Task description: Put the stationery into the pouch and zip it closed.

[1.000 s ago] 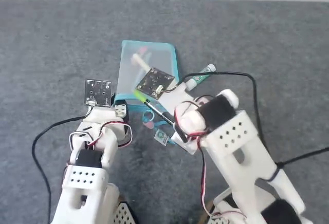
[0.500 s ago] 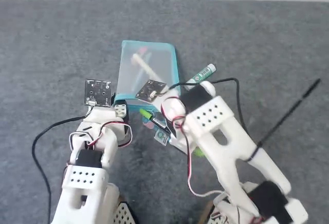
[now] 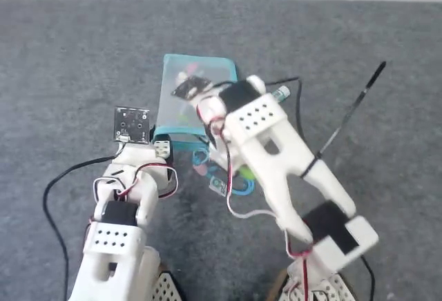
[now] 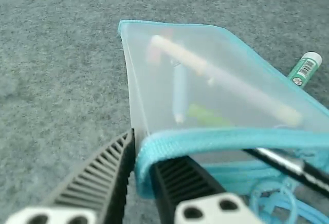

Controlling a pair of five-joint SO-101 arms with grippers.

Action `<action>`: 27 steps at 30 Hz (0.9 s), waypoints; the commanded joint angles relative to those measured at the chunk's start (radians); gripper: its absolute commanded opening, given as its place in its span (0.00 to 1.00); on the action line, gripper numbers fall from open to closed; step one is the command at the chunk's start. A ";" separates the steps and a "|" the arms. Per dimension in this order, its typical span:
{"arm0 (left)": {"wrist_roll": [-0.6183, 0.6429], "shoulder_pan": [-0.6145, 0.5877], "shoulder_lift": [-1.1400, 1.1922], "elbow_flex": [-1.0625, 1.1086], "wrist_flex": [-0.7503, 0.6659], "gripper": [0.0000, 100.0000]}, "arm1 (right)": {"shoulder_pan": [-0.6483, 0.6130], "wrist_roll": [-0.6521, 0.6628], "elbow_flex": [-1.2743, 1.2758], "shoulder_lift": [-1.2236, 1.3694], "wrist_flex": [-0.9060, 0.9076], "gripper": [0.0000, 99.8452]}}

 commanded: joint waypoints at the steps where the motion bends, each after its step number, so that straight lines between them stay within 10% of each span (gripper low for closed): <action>1: -0.009 0.012 -0.006 -0.031 0.002 0.01 | 0.054 -0.043 -0.140 0.038 -0.007 0.01; 27: -0.055 0.152 -0.006 -0.015 0.002 0.01 | 0.016 -0.123 -0.483 0.035 0.039 0.18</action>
